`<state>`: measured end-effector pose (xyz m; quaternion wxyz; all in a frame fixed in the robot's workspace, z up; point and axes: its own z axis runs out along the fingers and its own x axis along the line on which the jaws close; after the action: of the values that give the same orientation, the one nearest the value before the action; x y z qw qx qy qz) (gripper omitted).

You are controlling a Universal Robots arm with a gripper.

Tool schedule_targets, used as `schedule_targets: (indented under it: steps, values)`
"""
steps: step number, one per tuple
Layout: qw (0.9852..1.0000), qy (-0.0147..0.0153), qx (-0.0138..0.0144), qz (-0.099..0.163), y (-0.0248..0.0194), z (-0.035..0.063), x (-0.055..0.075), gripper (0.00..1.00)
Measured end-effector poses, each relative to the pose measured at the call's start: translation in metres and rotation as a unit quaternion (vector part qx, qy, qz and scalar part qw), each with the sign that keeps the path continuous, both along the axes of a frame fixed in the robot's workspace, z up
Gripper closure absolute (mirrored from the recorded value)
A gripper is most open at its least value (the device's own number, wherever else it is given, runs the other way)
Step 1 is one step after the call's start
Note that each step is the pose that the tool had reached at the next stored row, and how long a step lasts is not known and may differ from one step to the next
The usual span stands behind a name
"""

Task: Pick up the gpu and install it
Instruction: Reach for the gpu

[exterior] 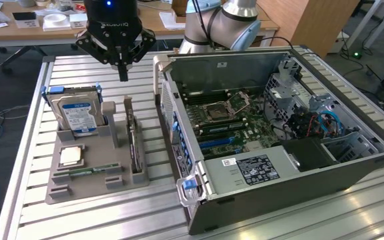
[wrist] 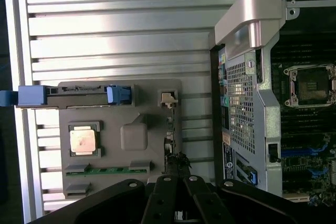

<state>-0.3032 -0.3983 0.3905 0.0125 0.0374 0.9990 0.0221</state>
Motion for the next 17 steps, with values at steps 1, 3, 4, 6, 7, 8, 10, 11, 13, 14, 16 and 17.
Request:
schedule_targets:
  steps: [1,3,4,6,7,8,10,11,13,14,16,17]
  values:
    - [1.0000,0.0000,0.0000,0.000,-0.0002,0.0000,0.0000,0.89]
    - [1.0000,0.0000,0.0000,0.000,-0.0006,0.0000,0.0000,0.89]
    - [1.0000,0.0000,0.0000,0.000,-0.0006,0.0000,0.0000,0.89]
    - [1.0000,0.0000,0.0000,0.000,-0.0006,0.0000,0.0000,0.89]
    - [1.0000,0.0000,0.0000,0.000,-0.0006,0.0000,0.0000,0.89]
    - [1.0000,0.0000,0.0000,0.000,-0.0006,0.0000,0.0000,0.89]
    - [1.0000,0.0000,0.0000,0.000,-0.0006,0.0000,0.0000,0.89]
    - [1.0000,0.0000,0.0000,0.000,-0.0006,0.0000,0.0000,0.89]
    - [1.0000,0.0000,0.0000,0.000,-0.0007,0.0000,0.0000,0.89]
    - [1.0000,0.0000,-0.0001,0.000,-0.0013,0.0000,0.0000,0.89]
    - [1.0000,0.0000,0.0000,0.000,-0.0030,0.0000,-0.0002,0.89]
    - [1.0000,0.0001,0.0000,0.000,-0.0041,0.0000,-0.0004,0.89]
